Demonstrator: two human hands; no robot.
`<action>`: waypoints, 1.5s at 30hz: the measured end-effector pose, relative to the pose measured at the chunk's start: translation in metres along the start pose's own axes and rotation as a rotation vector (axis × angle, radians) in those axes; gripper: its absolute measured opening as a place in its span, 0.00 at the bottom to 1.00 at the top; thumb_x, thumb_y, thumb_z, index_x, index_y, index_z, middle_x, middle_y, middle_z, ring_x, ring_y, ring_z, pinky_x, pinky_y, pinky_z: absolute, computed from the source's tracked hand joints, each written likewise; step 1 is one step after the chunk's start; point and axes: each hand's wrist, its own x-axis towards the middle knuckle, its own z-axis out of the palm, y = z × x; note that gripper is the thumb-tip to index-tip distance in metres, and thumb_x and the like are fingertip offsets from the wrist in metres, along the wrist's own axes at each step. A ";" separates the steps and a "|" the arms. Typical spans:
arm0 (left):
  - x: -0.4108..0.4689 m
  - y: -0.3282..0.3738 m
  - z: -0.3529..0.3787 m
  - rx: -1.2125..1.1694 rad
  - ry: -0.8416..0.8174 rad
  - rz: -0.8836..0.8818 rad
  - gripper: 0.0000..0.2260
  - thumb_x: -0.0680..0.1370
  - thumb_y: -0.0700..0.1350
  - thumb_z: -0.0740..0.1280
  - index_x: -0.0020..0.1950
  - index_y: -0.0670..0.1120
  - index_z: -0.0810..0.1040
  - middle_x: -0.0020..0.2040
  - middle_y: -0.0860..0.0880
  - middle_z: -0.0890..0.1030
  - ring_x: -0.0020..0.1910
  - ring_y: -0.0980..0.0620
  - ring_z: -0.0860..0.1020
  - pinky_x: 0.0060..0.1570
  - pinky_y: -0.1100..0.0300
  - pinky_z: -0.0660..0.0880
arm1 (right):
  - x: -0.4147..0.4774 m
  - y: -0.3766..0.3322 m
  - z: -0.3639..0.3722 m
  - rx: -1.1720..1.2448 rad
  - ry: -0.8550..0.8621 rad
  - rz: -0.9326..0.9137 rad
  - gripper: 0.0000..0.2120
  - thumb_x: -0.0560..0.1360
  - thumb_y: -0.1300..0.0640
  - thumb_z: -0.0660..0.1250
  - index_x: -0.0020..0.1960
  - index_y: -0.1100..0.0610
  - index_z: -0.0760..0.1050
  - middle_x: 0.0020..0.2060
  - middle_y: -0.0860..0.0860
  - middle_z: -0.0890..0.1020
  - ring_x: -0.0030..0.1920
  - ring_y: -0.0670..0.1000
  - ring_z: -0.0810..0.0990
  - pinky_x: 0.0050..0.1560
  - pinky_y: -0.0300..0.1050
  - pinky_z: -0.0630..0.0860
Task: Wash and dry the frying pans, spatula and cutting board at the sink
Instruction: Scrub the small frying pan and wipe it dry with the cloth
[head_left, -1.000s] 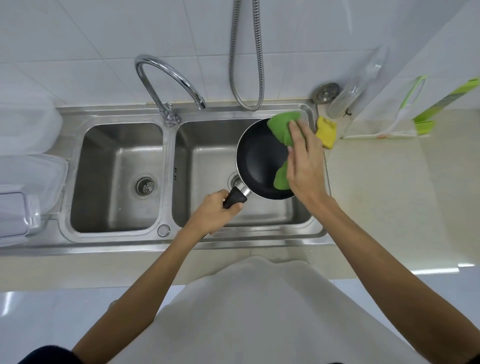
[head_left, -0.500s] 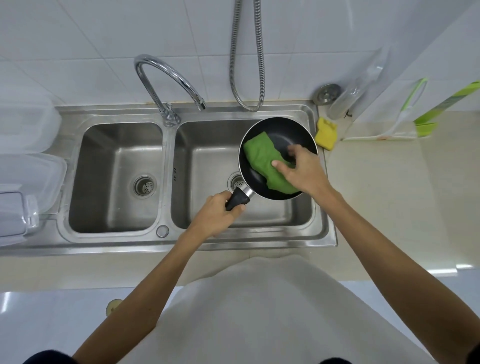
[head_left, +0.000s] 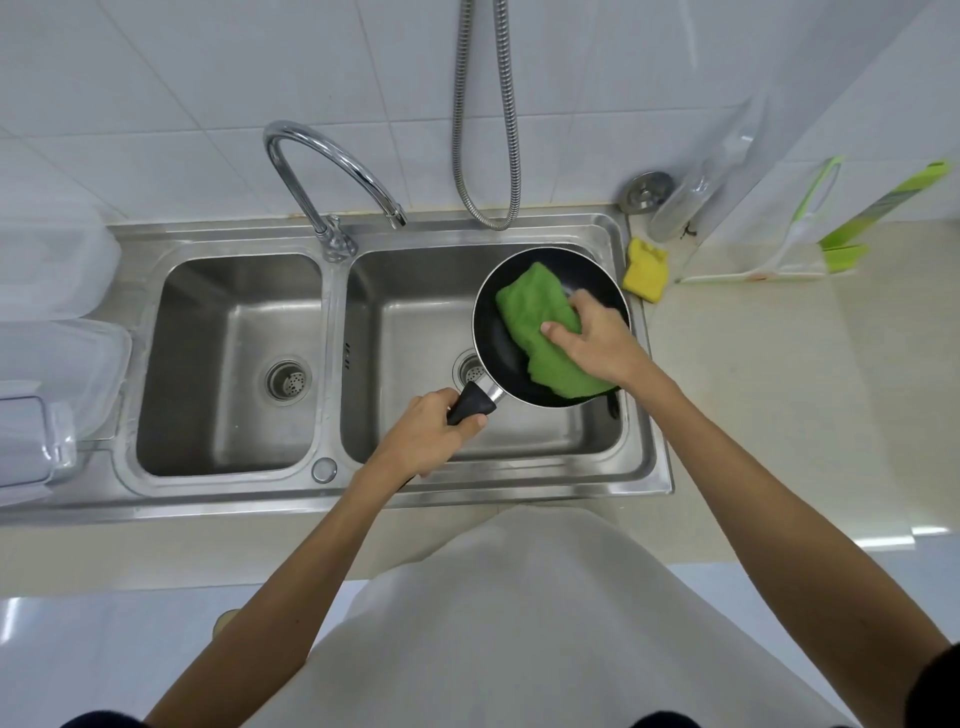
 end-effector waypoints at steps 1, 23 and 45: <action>0.000 0.000 0.000 0.003 -0.005 -0.002 0.11 0.79 0.53 0.67 0.44 0.47 0.73 0.37 0.48 0.72 0.28 0.50 0.72 0.20 0.61 0.68 | -0.001 0.002 -0.006 -0.004 0.098 0.010 0.16 0.78 0.48 0.69 0.57 0.58 0.72 0.50 0.57 0.82 0.50 0.58 0.81 0.52 0.50 0.77; 0.007 0.027 0.001 0.044 0.063 0.108 0.10 0.81 0.52 0.65 0.42 0.54 0.68 0.39 0.51 0.75 0.33 0.53 0.74 0.30 0.60 0.66 | 0.007 -0.005 0.047 -0.463 0.097 -0.308 0.35 0.83 0.45 0.58 0.83 0.52 0.45 0.82 0.58 0.46 0.80 0.66 0.44 0.76 0.66 0.52; 0.010 0.028 0.005 0.049 -0.041 0.197 0.12 0.82 0.51 0.63 0.42 0.46 0.73 0.32 0.51 0.72 0.26 0.54 0.68 0.26 0.60 0.66 | 0.019 -0.035 0.047 0.106 0.294 -0.207 0.33 0.76 0.65 0.60 0.80 0.63 0.56 0.77 0.65 0.61 0.65 0.71 0.72 0.67 0.58 0.70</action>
